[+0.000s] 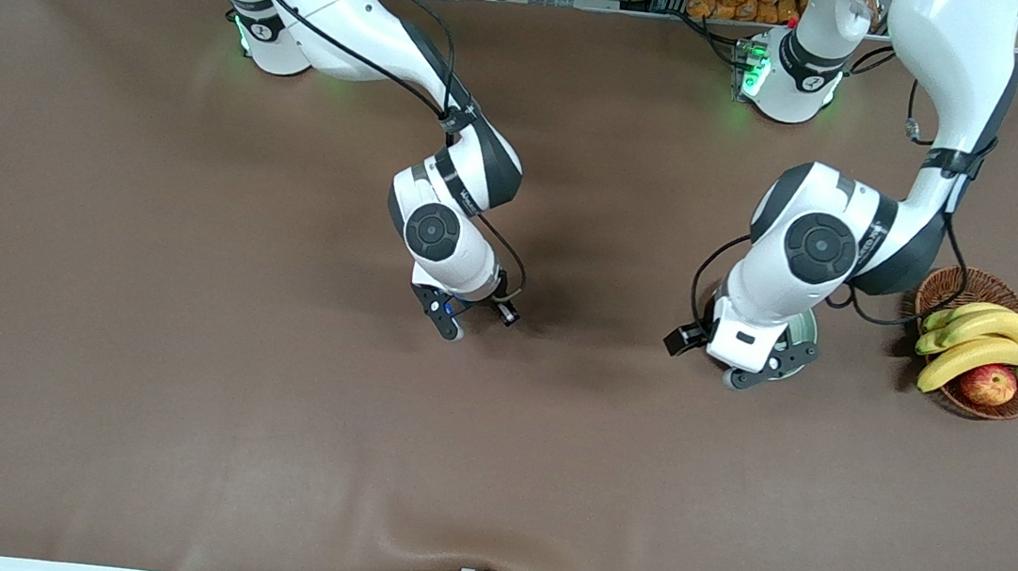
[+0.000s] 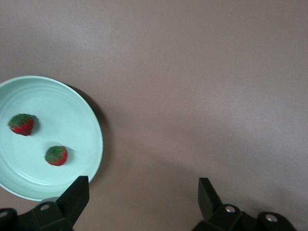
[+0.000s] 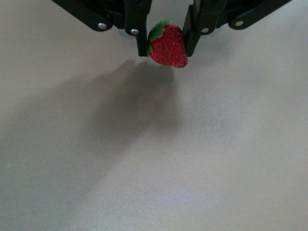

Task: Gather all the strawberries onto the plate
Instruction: 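Take the third strawberry with the left gripper from the right gripper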

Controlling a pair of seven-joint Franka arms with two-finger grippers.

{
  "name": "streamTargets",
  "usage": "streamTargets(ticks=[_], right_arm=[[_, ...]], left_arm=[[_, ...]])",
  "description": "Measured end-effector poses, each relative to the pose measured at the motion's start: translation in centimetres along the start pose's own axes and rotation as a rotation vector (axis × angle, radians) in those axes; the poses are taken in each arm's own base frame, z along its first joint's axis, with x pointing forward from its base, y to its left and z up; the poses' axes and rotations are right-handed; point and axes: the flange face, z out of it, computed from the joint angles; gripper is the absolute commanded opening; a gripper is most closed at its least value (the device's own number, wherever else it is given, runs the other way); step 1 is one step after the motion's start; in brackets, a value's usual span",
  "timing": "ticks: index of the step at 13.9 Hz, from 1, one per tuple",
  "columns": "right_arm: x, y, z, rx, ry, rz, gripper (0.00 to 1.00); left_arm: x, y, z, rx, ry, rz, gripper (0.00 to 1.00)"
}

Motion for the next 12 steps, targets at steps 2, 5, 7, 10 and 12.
streamTargets(ticks=[2,5,7,10,12], right_arm=[[0.1,0.2,0.7,-0.006,0.001,0.001,1.0],[0.1,0.1,0.7,-0.003,0.003,0.001,1.0],[0.5,-0.4,-0.1,0.012,0.009,0.003,1.0],[2.4,-1.3,-2.7,0.03,0.015,0.025,1.0],[5.0,-1.9,-6.2,0.007,0.009,0.046,1.0]], left_arm=[[0.3,0.5,0.3,-0.006,-0.004,-0.014,1.0],[1.0,1.5,0.4,-0.023,-0.003,-0.07,1.0],[1.1,3.0,0.8,-0.037,-0.007,-0.111,1.0],[0.1,6.3,2.1,-0.056,-0.023,-0.176,1.0],[-1.4,8.9,3.6,-0.062,-0.041,-0.189,1.0]])
